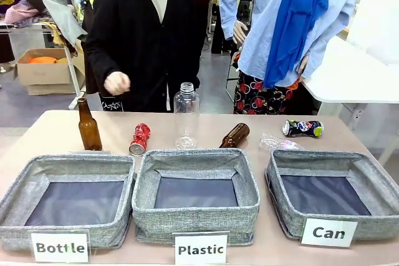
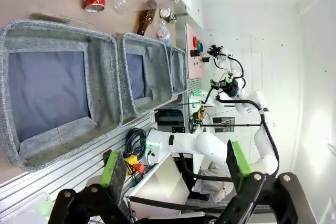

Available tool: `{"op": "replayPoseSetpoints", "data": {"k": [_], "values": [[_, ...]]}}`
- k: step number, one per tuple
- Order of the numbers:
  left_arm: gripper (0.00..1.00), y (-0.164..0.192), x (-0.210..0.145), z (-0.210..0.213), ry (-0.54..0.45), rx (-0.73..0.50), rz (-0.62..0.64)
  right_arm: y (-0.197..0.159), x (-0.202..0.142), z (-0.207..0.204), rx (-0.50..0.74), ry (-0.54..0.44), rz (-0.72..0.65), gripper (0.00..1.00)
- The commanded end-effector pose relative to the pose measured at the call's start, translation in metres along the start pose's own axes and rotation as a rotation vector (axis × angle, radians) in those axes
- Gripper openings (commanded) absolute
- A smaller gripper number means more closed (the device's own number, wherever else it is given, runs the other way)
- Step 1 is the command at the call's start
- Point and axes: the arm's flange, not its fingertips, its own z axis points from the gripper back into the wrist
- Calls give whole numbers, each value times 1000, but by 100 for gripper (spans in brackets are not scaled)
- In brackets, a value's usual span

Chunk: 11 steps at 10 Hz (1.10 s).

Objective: Sort the can waste into the basket.
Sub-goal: Pick up the can waste from the table and place it in the right Fabric basket.

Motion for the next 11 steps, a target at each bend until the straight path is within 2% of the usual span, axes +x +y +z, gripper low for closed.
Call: {"op": "replayPoseSetpoints", "data": {"k": [1,4,5,6,7,8,11], "values": [[100,-2,-1,2,11,1,-19,54,25,-27,-228,60,144,100],[100,-2,-1,2,11,1,-19,112,61,-98,-484,147,263,100],[100,-2,-1,2,11,1,-19,123,63,-121,-523,168,301,100],[100,-2,-1,2,11,1,-19,128,61,-139,-541,182,334,100],[100,-2,-1,2,11,1,-19,126,54,-139,-526,149,360,100],[100,-2,-1,2,11,1,-19,128,55,-135,-499,178,324,100],[100,-2,-1,2,11,1,-19,128,55,-135,-499,178,324,100]]}}
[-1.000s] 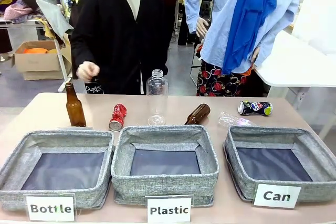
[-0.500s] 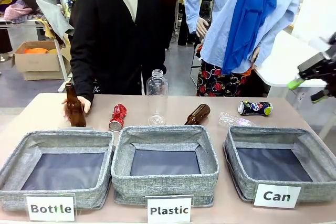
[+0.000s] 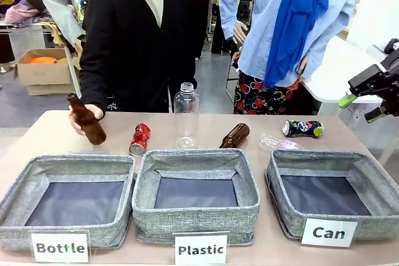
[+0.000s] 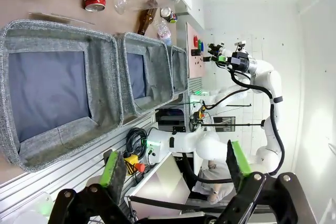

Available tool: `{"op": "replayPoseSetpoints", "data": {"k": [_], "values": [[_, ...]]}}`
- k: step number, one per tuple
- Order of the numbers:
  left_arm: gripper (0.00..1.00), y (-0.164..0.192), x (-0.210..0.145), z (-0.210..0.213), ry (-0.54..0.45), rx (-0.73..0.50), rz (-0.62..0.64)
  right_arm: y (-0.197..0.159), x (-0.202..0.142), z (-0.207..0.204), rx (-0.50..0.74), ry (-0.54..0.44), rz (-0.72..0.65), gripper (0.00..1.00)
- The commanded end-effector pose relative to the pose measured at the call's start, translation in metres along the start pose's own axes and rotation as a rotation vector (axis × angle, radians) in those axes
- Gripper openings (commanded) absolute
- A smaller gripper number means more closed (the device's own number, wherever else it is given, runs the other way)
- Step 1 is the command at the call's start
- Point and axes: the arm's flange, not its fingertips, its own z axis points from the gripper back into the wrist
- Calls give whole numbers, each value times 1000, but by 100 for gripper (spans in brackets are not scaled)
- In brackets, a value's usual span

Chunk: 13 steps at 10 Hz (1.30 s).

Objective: Sort the can waste into the basket.
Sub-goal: Pick up the can waste from the table and place it in the right Fabric basket.

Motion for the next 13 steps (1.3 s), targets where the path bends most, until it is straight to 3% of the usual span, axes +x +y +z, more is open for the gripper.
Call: {"op": "replayPoseSetpoints", "data": {"k": [1,3,5,9,11,13], "values": [[100,-1,-2,3,9,-2,-17,3,0,-3,-4,5,6,100],[100,0,0,0,0,0,0,17,63,-10,-139,-7,12,100],[100,-42,-27,66,44,-143,-13,24,115,-32,-231,-11,118,100],[100,-59,-71,162,227,-340,-37,3,184,-92,-369,-56,58,100],[100,-58,-68,168,223,-389,-43,-2,199,-108,-375,-70,74,100],[100,-64,-67,137,261,-348,-23,-15,203,-113,-404,26,188,100]]}}
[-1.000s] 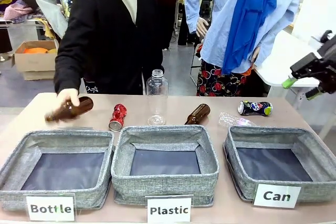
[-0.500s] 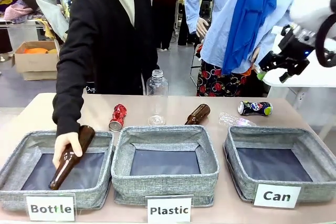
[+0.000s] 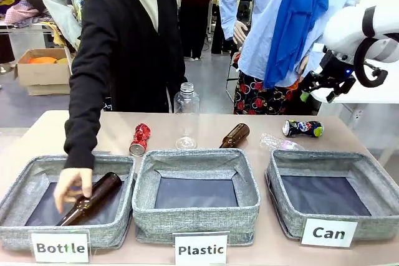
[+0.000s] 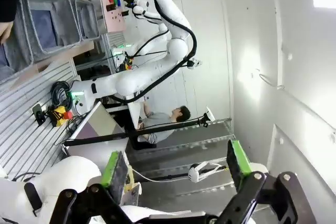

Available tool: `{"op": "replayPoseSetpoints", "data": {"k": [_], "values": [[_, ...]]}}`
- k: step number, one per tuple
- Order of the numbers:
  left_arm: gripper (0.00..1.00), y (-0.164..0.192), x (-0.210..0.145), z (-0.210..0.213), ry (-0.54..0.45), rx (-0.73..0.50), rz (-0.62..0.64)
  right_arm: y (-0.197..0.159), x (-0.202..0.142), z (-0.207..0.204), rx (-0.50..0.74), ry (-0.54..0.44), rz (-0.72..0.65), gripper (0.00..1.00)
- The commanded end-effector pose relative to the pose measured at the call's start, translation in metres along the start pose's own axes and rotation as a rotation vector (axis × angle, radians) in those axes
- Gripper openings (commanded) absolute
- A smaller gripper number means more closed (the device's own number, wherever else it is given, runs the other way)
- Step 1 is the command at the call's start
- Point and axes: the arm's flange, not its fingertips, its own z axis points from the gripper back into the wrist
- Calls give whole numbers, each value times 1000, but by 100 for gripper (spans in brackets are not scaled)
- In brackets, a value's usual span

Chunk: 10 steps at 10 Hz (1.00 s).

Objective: Sort the can waste into the basket.
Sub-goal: Pick up the can waste from the table and place it in the right Fabric basket.

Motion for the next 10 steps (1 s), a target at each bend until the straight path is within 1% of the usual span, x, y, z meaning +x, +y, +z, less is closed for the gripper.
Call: {"op": "replayPoseSetpoints", "data": {"k": [1,2,3,4,5,6,7,8,9,10], "values": [[100,-6,6,-33,53,49,51,-2,10,-5,-23,88,170,100],[100,-2,13,-49,107,68,68,0,16,-7,37,98,364,100],[100,3,20,-65,150,91,88,0,19,-5,43,87,589,100],[100,10,23,-82,195,99,118,3,20,0,32,44,758,100],[100,19,28,-104,242,120,154,8,22,-2,-25,27,857,100],[100,27,31,-118,280,122,192,12,26,-8,-59,27,910,100],[100,33,35,-138,292,113,239,14,29,-13,-30,58,970,100],[100,41,38,-158,259,94,289,12,32,-17,6,96,1012,100],[100,52,39,-179,234,89,332,8,33,-18,-30,132,1005,100],[100,65,41,-202,236,109,387,5,34,-19,-43,152,967,100]]}}
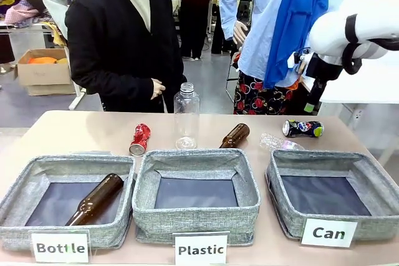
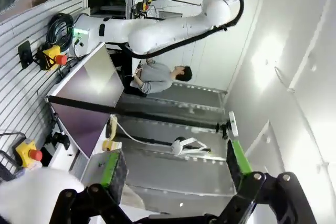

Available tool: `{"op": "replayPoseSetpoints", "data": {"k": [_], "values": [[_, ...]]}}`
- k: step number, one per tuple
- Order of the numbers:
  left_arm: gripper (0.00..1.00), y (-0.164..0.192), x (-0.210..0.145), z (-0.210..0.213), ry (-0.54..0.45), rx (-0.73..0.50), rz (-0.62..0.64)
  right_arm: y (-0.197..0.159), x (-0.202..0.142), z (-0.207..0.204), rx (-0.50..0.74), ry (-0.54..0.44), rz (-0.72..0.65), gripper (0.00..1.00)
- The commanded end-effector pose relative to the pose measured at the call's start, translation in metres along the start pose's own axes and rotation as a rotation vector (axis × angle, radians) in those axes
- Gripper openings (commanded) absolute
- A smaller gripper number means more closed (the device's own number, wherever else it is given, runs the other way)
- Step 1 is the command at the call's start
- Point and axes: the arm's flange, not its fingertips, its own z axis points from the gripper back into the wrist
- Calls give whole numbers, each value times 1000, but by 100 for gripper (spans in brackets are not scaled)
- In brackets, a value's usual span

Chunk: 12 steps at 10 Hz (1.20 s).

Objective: Sort the can waste into the basket.
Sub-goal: Pick up the can waste from the table and place it in the right Fabric basket.

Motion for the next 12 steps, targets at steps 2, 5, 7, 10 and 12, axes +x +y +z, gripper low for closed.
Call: {"op": "replayPoseSetpoints", "data": {"k": [2,5,7,10,12], "values": [[100,14,23,-45,-136,123,152,0,0,0,0,0,0,100],[100,0,16,-9,-38,21,51,0,0,0,0,0,0,100],[100,0,16,-9,-38,21,51,0,2,2,19,5,-28,100],[100,3,21,-2,-145,196,-352,-28,12,-29,22,-3,276,100],[100,13,26,-2,-120,317,-481,-44,17,-49,50,24,268,100]]}}
